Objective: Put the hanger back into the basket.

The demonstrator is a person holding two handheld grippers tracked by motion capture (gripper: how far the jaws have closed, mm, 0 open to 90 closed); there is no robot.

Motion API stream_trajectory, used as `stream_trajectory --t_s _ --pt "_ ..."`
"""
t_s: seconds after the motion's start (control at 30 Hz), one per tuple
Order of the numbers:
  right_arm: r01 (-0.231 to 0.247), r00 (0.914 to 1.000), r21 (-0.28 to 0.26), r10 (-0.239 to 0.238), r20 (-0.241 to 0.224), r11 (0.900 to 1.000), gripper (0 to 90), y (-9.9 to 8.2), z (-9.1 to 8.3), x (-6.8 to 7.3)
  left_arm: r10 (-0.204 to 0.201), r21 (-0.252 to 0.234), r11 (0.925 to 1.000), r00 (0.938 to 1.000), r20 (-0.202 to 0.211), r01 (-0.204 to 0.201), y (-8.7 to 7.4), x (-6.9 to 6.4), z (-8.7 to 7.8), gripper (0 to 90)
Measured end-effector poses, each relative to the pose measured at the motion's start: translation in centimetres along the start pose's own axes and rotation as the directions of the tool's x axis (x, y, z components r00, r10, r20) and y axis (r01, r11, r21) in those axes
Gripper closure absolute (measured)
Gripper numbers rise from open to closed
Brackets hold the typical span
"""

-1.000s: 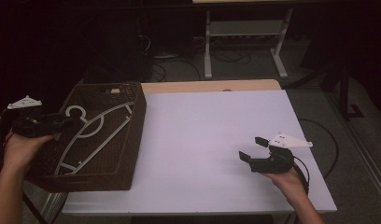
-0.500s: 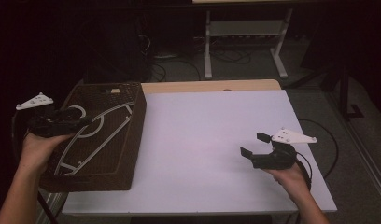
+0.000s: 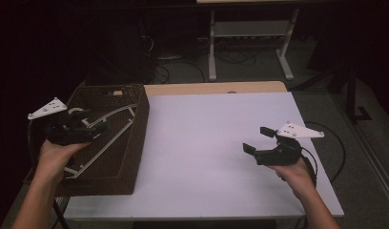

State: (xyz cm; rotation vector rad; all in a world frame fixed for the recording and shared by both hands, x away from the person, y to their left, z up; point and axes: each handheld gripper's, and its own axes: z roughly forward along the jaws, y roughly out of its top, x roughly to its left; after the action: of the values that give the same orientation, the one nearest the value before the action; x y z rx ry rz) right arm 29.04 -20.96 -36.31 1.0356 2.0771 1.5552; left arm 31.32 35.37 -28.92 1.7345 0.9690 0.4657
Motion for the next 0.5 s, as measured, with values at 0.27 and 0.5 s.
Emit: stream_trajectory --t_s 0.27,0.5 --pt "0.009 0.9997 -0.030 -0.009 -0.021 0.9995 1.2 1.0 -0.3 -0.1 0.023 -0.039 0.9990 0.9976 0.065 -0.021 -0.5 -2.5 1.8 3.0" --pt "0.024 0.9996 -0.050 -0.024 -0.017 0.9985 1.3 1.7 -0.5 -0.2 0.054 -0.059 0.9971 0.9918 0.116 -0.047 -1.0 -4.6 3.1 3.0"
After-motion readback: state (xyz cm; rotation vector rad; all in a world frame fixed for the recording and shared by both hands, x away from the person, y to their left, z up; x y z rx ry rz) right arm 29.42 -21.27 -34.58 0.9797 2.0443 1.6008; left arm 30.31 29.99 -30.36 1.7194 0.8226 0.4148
